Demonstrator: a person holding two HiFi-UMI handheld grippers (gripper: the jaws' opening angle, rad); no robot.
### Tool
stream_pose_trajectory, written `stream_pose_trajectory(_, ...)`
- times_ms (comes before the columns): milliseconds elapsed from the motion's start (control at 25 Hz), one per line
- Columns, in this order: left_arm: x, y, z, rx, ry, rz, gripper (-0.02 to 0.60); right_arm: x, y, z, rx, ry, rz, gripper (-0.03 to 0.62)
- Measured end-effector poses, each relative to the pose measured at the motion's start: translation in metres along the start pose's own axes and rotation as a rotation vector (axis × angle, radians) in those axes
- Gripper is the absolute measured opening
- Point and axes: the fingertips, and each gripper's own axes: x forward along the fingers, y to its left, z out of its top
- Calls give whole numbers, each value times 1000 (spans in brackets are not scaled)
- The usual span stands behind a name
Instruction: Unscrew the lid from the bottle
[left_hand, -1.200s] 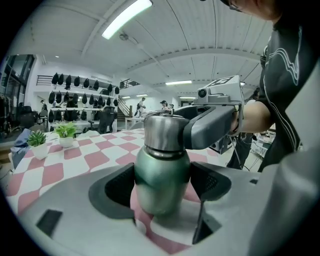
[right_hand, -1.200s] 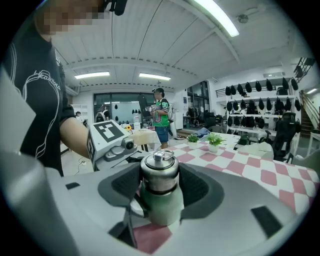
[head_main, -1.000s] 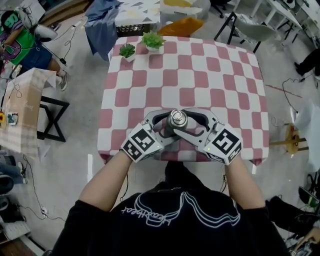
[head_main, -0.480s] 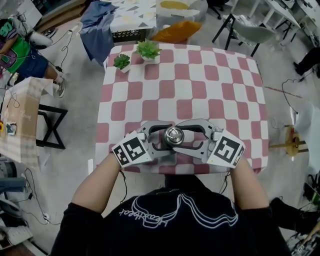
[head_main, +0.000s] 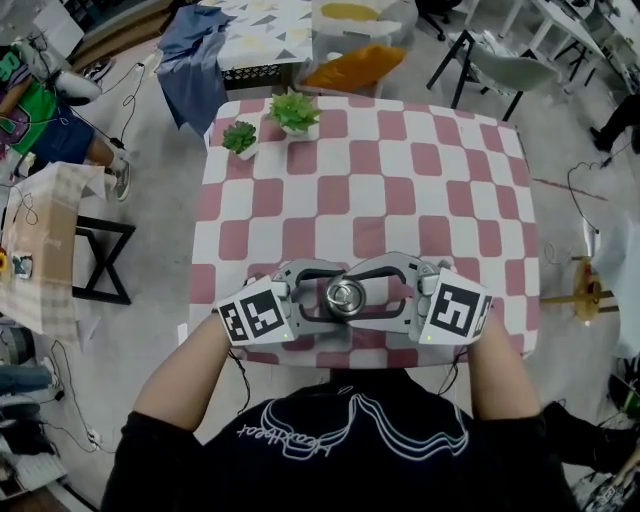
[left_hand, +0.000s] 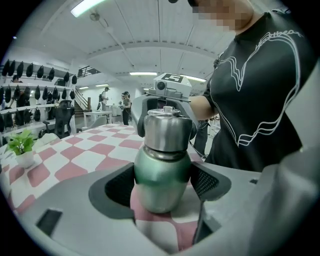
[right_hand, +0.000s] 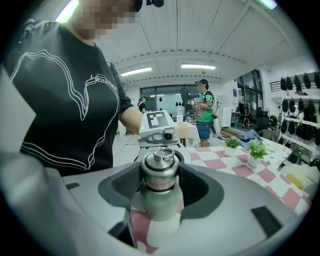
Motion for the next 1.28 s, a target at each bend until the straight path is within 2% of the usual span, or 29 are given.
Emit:
stream_pose_trajectory(160, 0, 0, 0, -3, 1, 7, 354, 0, 1, 0, -1, 9, 16, 247)
stream_pose_trajectory(320, 1, 0, 0, -20, -15, 41, 354, -1, -2, 2, 55, -9, -29, 266)
stream_pose_trajectory(400, 1, -1, 1, -35, -33, 81, 354, -3, -2, 6, 89, -48, -75, 310)
stream_pose_trajectory(520, -2, 0, 2, -65, -51, 158, 354, -6, 0, 11, 119, -99, -162, 327)
stream_pose_trajectory(680, -2, 1, 2, -125, -74, 278, 354, -6, 1, 9, 138, -122, -311, 327)
stream_pose_trajectory(960, -2, 1, 0, -223, -95, 485, 354, -7, 2, 9, 195, -187, -507, 304)
stream_pose_trajectory(1120, -2, 0, 0, -266, -92, 565, 354, -6, 2, 7, 199, -194, -580, 291)
stream_pose_trajectory(1280, -1, 0, -1, -295, -80, 610, 354, -9, 1, 6, 207, -220, -628, 268)
